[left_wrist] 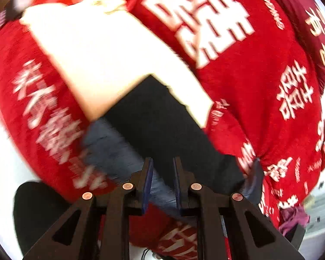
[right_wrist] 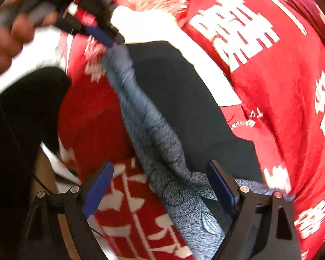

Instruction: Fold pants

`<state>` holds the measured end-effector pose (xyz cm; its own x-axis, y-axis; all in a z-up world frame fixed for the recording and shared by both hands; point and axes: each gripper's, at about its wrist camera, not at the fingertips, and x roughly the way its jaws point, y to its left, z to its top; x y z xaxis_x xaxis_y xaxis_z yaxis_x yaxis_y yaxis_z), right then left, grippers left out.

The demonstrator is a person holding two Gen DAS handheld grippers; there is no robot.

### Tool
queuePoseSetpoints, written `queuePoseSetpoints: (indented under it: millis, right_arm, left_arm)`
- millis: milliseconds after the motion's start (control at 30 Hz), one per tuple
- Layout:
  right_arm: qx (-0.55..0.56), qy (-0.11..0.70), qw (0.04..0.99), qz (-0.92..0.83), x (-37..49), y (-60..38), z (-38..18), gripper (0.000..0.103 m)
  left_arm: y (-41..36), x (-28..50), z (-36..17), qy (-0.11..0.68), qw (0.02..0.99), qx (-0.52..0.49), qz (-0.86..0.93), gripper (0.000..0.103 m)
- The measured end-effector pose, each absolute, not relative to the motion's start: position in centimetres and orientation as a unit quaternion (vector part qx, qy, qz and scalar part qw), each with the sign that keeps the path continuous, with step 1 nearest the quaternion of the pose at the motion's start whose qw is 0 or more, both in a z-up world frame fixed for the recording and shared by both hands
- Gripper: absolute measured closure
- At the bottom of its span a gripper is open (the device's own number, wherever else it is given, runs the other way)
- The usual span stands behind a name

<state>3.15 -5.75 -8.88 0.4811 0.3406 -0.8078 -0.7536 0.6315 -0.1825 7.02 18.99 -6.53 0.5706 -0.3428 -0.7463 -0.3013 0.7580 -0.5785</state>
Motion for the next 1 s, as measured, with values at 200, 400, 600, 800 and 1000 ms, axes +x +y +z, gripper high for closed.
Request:
queuePoseSetpoints:
  millis: [200,400,600,800,1000]
  right_arm:
    - [-0.095,0.463,0.828,0.301,10.0,-7.6,-9.8,0.013]
    - [-0.026,0.519,0.815,0.257,9.9,-11.7,-11.9,0.013]
    - [0.005,0.46,0.884,0.087,13.4,-18.5,-6.7,0.0]
    - [0.083,0.547,0.828,-0.09,22.6,-25.6,-9.3,0.0]
    - [0.031,0.641,0.758,-0.114,26.1,-25.8,-14.7,0.0]
  left_arm:
    - [12.0,11.9,-10.1,0.535,0.799,-0.271,-0.048,0.084]
    - [10.9,10.0,-11.1,0.53,0.811,-0.241,-0.05,0.084]
    - [9.4,10.5,-10.6,0.539,0.818,-0.201,-0.02,0.084]
    - [7.7,11.0,-10.1,0.542,0.82,-0.182,-0.043,0.043]
    - [3.8,11.6,-10.3,0.555,0.827,-0.09,-0.025,0.018]
